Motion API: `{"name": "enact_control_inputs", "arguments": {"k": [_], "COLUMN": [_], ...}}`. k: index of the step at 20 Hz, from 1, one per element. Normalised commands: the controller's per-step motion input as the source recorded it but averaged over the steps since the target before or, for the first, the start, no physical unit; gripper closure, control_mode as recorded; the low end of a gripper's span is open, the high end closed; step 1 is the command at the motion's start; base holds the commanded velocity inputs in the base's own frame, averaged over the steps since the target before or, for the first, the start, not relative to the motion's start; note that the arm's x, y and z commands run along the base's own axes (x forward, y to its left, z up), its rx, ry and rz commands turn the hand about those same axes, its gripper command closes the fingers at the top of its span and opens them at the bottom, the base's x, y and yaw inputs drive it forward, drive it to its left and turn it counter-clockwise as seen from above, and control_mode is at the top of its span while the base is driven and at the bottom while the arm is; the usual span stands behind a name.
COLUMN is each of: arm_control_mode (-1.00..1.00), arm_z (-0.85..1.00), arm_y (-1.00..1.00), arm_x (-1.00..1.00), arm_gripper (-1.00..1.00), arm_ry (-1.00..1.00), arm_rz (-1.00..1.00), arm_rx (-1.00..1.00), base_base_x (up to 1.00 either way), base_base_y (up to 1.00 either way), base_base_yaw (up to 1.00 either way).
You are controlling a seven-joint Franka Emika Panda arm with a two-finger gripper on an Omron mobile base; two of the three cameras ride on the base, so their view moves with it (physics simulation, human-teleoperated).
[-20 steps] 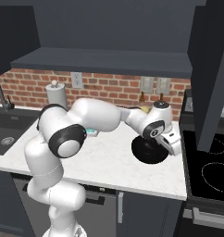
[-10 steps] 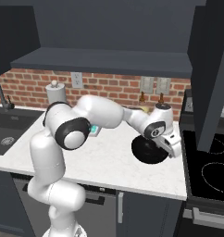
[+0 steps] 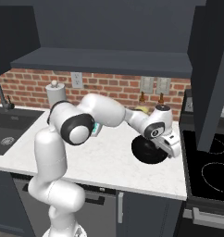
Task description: Pick up the bowls on the counter and stack them on top of one another in the open cabinet. Place the smaller bowl on top of the larger bowl.
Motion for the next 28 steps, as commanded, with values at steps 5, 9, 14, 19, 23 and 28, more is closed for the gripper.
{"name": "enact_control_inputs", "arguments": {"k": [5, 9, 14, 19, 23, 28], "arm_control_mode": [-1.0, -1.0, -1.0, -1.0, -1.0, -1.0], "arm_z": [0.0, 0.0, 0.0, -0.22, -0.22, -0.06], "arm_y": [-0.08, -0.04, 0.0, 0.0, 0.0, -0.08], "arm_x": [0.24, 0.0, 0.0, 0.0, 0.0, 0.0], "arm_gripper": [-1.0, -1.0, -1.0, -1.0, -1.0, -1.0], "arm_ry": [0.0, 0.0, 0.0, 0.0, 0.0, 0.0], "arm_rz": [0.0, 0.0, 0.0, 0.0, 0.0, 0.0], "arm_rx": [0.09, 0.08, 0.01, 0.0, 0.0, 0.0], "base_base_x": [0.0, 0.0, 0.0, 0.0, 0.0, 0.0], "base_base_y": [0.0, 0.0, 0.0, 0.0, 0.0, 0.0], "base_base_yaw": [0.0, 0.0, 0.0, 0.0, 0.0, 0.0]}}
